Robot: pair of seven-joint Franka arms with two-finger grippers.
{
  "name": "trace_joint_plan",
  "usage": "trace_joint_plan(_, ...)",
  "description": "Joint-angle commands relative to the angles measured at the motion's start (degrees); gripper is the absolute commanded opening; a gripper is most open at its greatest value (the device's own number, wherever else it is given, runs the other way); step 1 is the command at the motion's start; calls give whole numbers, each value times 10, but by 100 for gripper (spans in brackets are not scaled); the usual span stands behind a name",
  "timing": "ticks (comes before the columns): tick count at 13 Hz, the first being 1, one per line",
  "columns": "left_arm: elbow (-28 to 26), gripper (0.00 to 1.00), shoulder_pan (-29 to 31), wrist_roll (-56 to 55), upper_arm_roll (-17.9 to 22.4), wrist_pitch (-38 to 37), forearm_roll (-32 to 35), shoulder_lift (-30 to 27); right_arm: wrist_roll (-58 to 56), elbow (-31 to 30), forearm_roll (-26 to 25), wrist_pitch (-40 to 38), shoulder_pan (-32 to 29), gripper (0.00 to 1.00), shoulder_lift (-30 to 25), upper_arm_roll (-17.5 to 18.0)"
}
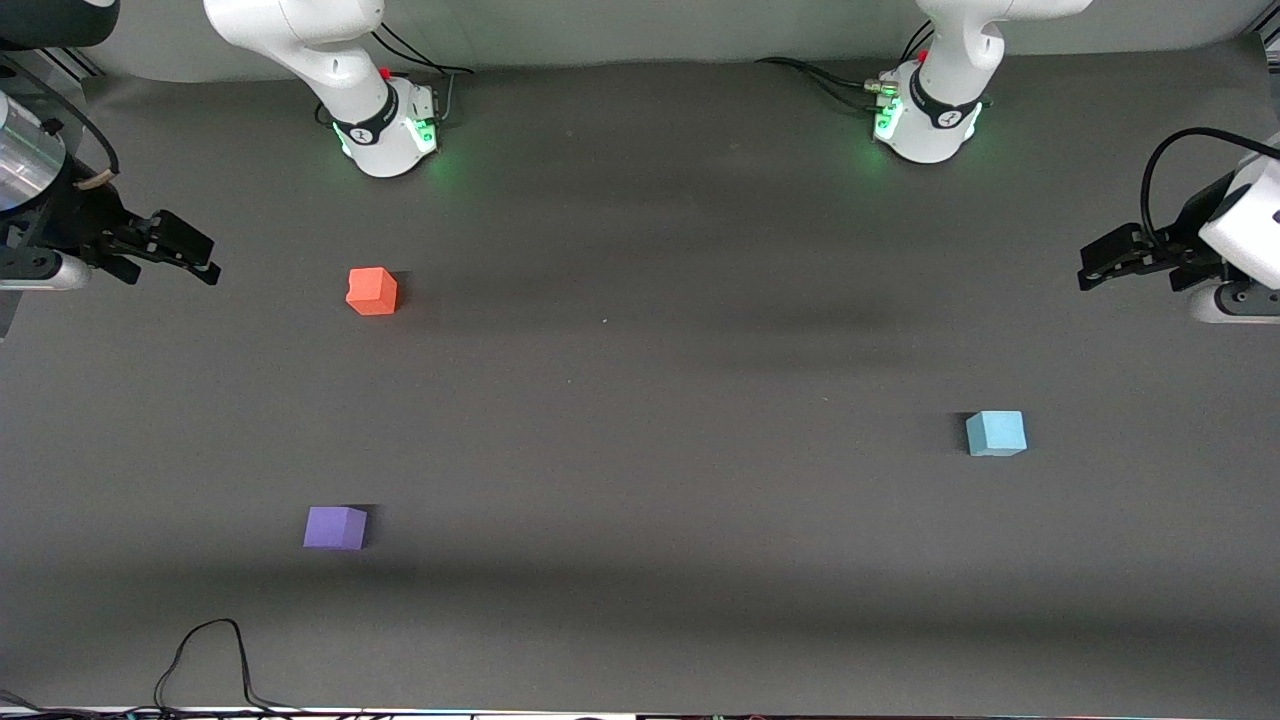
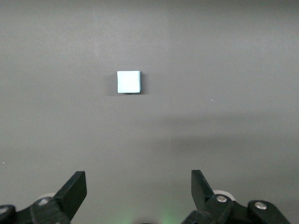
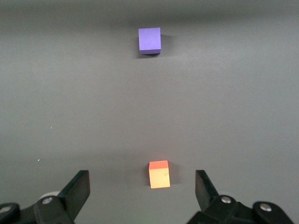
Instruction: Place blue block between orange and purple blocks
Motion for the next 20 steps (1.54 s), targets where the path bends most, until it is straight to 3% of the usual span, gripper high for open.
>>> trace_joint_plan(1,-5,100,-8,-9,6,0,2,-5,-3,-8,-2,7,2,100,-7,-14)
trace_joint_plan(14,-11,100,11,75,22,33,11,6,-7,-39,2,5,5,100,-32,-33)
trace_joint_plan(18,-32,100,16,75,23,100,13,73,-9,-58,0,1,3,100,-54,-34)
trace_joint_plan(20,-92,100,25,75,22,191,11,98,-6,-65,0,5,3,100,-56,-36)
